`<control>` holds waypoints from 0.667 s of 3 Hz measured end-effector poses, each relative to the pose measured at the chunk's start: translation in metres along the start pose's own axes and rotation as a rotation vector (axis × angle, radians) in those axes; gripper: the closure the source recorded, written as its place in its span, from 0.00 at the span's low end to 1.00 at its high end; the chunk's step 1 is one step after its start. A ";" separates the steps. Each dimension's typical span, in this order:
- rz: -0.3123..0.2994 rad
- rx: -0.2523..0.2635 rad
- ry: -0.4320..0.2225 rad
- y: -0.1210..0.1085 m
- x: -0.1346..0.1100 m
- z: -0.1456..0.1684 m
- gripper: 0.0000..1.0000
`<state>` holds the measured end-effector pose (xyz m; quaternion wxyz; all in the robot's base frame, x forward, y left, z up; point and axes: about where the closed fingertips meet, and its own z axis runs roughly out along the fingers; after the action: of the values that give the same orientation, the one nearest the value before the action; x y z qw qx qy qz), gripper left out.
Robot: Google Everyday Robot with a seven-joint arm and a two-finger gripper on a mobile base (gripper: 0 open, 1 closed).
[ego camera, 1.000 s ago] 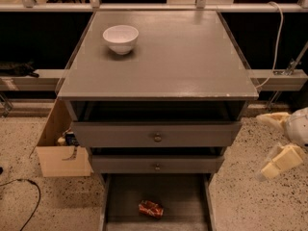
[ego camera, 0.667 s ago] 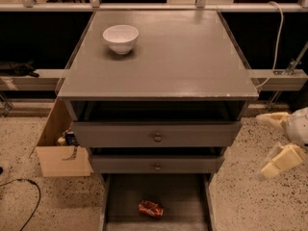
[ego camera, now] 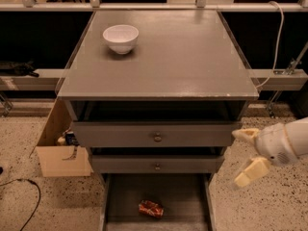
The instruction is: Pick coke can from bottom drawer and place on counter
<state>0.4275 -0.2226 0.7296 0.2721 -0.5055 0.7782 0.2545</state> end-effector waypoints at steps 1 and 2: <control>0.054 -0.070 -0.034 -0.008 0.028 0.069 0.00; 0.105 -0.133 -0.090 -0.010 0.066 0.131 0.00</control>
Offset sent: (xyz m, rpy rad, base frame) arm 0.0116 0.0509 -0.1873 0.2180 0.1395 0.0073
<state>0.4354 -0.1813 0.5888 0.2587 -0.4692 0.7720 0.3419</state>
